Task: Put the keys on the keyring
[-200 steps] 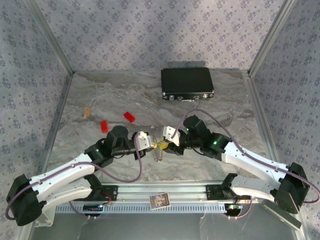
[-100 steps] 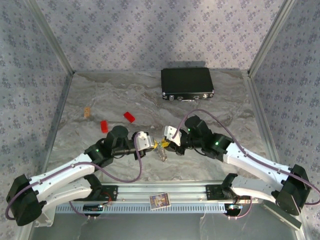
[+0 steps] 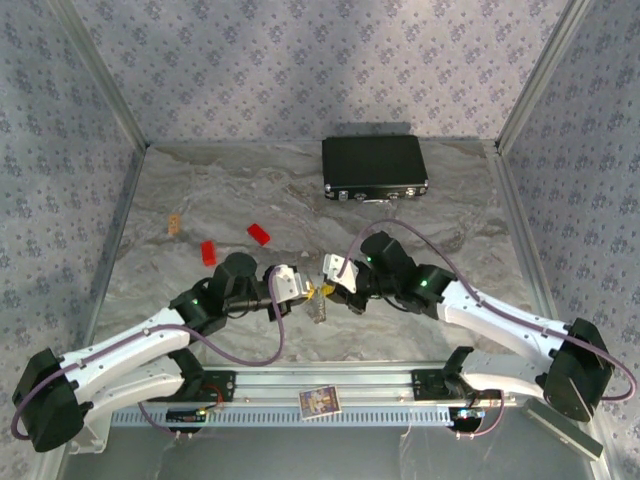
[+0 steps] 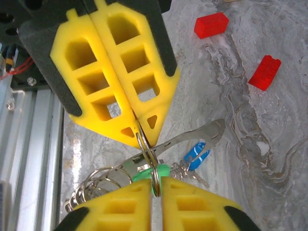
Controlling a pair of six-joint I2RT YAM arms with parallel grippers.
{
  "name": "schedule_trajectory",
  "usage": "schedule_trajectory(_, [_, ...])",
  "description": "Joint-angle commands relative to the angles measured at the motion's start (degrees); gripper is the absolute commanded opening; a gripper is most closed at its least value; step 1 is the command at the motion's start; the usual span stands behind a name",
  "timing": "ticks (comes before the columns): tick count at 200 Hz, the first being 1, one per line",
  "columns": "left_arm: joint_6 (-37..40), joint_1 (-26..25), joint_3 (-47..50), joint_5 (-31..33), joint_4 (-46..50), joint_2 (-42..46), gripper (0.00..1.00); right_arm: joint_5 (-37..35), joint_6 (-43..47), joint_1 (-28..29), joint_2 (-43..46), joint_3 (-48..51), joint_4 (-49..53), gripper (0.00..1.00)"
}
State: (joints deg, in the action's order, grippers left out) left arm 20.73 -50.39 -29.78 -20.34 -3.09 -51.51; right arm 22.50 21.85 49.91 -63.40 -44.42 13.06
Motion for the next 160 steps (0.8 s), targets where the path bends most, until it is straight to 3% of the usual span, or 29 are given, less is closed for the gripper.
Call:
schedule_trajectory(1, [-0.06, -0.35, -0.28, -2.16, -4.1, 0.88, 0.0, -0.88, 0.43, 0.02, 2.7, 0.4, -1.3, 0.3])
schedule_trajectory(62, [-0.43, -0.43, -0.19, -4.29, -4.29, 0.67, 0.0, 1.22, 0.03, 0.18, 2.07, 1.12, -5.07, 0.29])
schedule_trajectory(115, [-0.78, -0.44, 0.07, -4.62, -5.41, 0.71, 0.0, 3.63, 0.05, 0.36, 0.75, 0.71, -5.67, 0.19])
schedule_trajectory(151, [-1.58, -0.44, 0.34, -3.37, -6.4, 0.79, 0.0, 4.74, 0.41, 0.54, 0.47, 0.36, -5.64, 0.02])
schedule_trajectory(160, [-1.81, -0.41, 0.26, -2.12, -6.16, 0.88, 0.07, 5.01, 0.74, 0.54, 0.54, 0.2, -5.28, 0.0])
